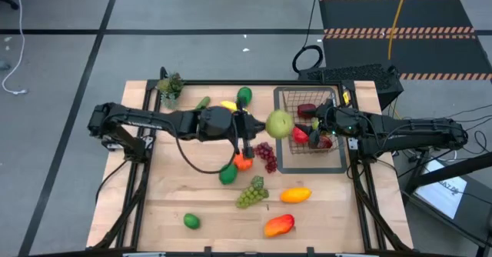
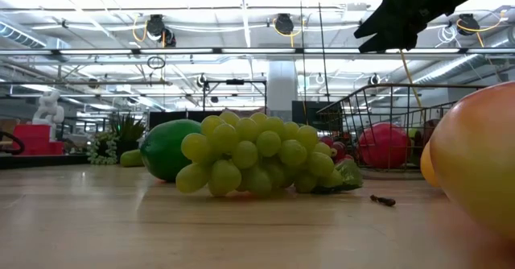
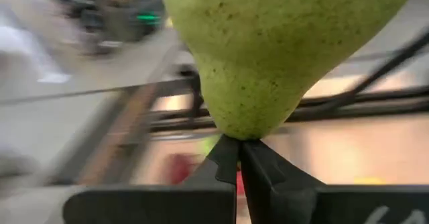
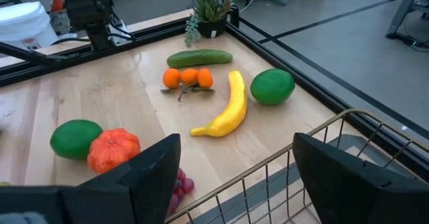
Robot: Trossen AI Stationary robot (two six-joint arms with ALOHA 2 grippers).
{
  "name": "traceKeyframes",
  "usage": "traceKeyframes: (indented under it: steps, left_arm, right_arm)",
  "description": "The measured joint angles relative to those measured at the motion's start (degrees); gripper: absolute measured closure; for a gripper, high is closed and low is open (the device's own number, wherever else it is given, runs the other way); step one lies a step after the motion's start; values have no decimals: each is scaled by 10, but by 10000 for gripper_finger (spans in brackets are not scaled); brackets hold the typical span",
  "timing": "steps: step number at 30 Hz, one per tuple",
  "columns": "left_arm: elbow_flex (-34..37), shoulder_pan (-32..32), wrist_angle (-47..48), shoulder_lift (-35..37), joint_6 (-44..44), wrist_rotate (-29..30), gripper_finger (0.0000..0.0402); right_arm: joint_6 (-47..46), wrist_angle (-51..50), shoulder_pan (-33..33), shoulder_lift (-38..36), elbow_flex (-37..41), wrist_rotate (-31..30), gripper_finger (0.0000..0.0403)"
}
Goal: Build produce basket
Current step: Put the pear into the gold wire basket
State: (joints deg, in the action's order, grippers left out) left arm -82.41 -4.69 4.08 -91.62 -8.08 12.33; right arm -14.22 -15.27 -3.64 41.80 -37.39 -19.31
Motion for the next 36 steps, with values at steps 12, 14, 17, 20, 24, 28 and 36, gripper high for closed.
traceKeyframes:
  steps: [12,14,17,20,24,28,36]
  left_arm:
    - [23,16,-27,-7,33,1,399]
    - [-4,24,1,-6,21,-1,399]
    - [-51,40,71,-7,-1,4,400]
    - [-93,63,127,-12,-21,17,400]
    - [-135,92,169,-24,-38,19,400]
    - [-181,110,212,-66,-58,23,401]
    - [-277,122,313,-177,-103,62,400]
  right_arm:
    - [-1,0,0,0,0,9,122]
    - [-1,0,0,0,0,22,122]
    - [-1,-1,0,-1,0,46,122]
    - [-1,0,0,-7,0,61,122]
    - [-1,5,0,-23,0,82,122]
    - [-10,16,0,-48,0,93,122]
    - [-31,41,0,-96,0,70,122]
